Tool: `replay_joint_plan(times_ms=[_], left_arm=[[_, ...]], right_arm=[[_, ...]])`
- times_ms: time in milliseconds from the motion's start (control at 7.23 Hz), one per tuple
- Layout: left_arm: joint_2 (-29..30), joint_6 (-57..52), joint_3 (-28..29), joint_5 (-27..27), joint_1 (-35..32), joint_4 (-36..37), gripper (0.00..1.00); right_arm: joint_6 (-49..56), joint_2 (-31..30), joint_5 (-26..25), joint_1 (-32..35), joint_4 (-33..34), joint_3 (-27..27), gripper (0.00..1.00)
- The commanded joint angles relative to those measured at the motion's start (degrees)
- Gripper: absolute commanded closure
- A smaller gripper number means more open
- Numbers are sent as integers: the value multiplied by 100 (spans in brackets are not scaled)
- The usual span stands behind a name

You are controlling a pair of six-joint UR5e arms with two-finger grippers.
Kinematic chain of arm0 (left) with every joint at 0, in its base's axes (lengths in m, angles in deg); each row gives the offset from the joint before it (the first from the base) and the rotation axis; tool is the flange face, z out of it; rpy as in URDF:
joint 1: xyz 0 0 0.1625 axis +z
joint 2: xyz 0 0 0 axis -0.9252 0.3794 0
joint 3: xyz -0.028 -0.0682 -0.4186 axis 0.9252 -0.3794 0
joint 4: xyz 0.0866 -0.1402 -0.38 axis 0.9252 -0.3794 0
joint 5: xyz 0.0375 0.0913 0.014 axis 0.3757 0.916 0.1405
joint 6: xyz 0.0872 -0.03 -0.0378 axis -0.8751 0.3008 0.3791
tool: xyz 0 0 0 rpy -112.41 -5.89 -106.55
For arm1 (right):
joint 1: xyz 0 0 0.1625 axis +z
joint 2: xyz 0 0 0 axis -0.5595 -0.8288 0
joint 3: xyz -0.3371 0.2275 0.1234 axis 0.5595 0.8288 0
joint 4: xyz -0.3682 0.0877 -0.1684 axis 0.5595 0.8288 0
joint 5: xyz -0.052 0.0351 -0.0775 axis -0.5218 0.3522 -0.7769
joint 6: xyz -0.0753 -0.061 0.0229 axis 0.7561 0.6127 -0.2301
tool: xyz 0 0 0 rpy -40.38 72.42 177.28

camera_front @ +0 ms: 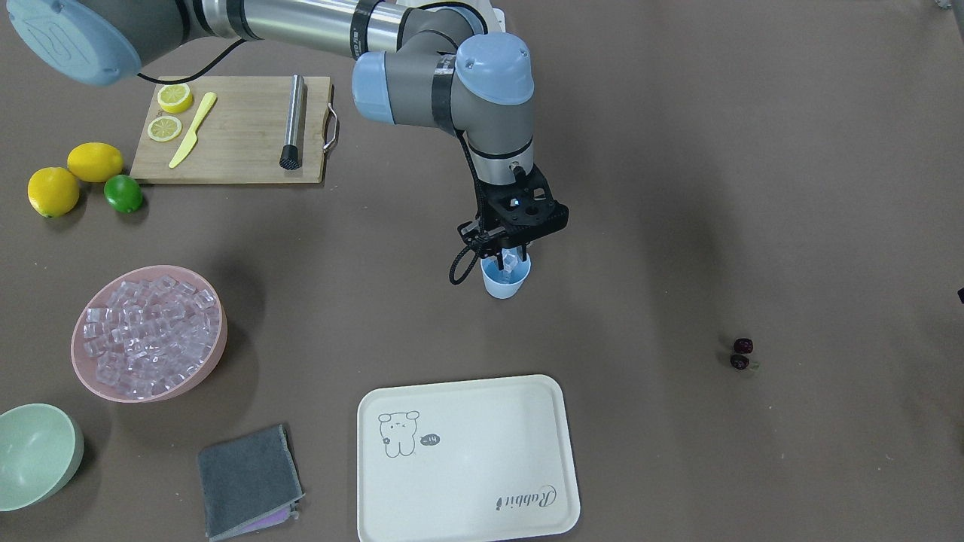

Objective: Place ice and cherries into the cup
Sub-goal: 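Grasp another ice cube in the pink bowl with the right gripper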

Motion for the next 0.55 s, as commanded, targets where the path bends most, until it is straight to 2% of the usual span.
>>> replay_joint_plan(times_ms=[0,138,277,415], left_arm=[[-46,8,-21,0,-8,-9,3],[-46,8,-21,0,0,-9,3],[-46,8,-39,0,0,-9,3],[-46,8,-21,0,0,-9,3]], right_arm=[[104,-171,894,724,272,-319,23],[279,-755,1511,1200,396,-982,23],[855,-1414,2152,1788,833,-1833,24],[1801,-2290,2402,2385,1046,-2363,24]])
